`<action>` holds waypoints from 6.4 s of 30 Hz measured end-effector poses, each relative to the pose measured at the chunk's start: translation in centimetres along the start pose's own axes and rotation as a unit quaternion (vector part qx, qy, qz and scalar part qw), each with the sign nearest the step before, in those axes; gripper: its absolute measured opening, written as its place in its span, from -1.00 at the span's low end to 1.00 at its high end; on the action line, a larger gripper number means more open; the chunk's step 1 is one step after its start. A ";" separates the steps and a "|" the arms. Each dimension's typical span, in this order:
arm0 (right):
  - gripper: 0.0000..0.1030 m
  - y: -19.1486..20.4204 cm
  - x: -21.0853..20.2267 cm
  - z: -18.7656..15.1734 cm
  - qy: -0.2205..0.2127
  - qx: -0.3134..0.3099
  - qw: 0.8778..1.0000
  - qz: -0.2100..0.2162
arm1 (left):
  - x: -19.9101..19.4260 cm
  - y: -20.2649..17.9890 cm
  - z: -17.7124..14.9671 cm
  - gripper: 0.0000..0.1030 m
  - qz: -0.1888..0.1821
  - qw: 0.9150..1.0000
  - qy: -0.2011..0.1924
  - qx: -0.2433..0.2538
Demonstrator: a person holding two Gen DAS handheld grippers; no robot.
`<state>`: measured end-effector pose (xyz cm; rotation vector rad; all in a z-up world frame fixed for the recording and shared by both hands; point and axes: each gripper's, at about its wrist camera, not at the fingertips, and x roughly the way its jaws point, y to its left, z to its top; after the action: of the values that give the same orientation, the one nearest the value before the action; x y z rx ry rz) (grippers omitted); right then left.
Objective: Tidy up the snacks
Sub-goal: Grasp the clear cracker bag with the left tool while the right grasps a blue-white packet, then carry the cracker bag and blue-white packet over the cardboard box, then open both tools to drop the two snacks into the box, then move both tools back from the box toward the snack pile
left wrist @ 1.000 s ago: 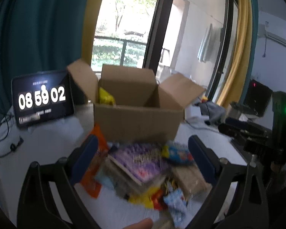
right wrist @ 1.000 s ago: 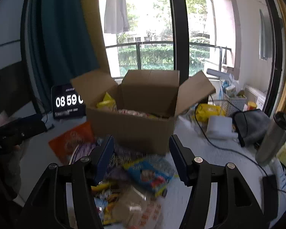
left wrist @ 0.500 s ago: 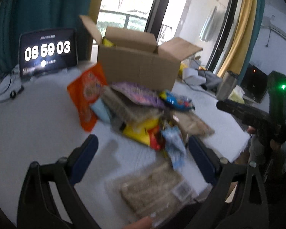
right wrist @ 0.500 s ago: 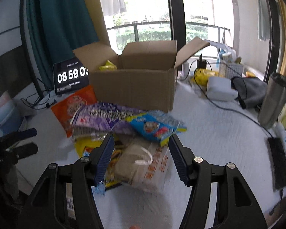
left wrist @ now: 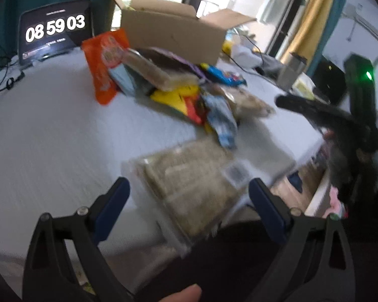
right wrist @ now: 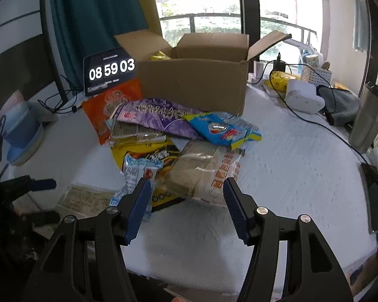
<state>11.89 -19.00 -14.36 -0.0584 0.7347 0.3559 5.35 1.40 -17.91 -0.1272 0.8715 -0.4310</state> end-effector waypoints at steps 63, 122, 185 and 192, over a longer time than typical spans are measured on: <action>-0.34 1.8 0.8 2.4 -0.028 -0.008 0.995 0.095 | 1.2 -1.0 3.7 0.59 -0.057 0.995 0.016 0.082; -0.34 -6.9 8.8 26.0 -0.175 -0.030 0.983 0.039 | 4.9 2.5 33.2 0.60 0.136 0.960 -0.242 0.029; 0.20 -3.1 1.1 17.0 -0.141 -0.037 0.989 -0.013 | -3.5 1.3 18.8 0.84 0.125 0.969 -0.210 0.023; 0.20 -4.0 1.1 13.4 -0.115 -0.009 0.993 -0.004 | -3.2 3.2 15.1 0.84 0.142 0.973 -0.180 0.004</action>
<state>22.70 -20.04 -5.41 -0.0357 0.5029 0.3556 16.10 4.62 -6.86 -0.0682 0.5198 -0.1353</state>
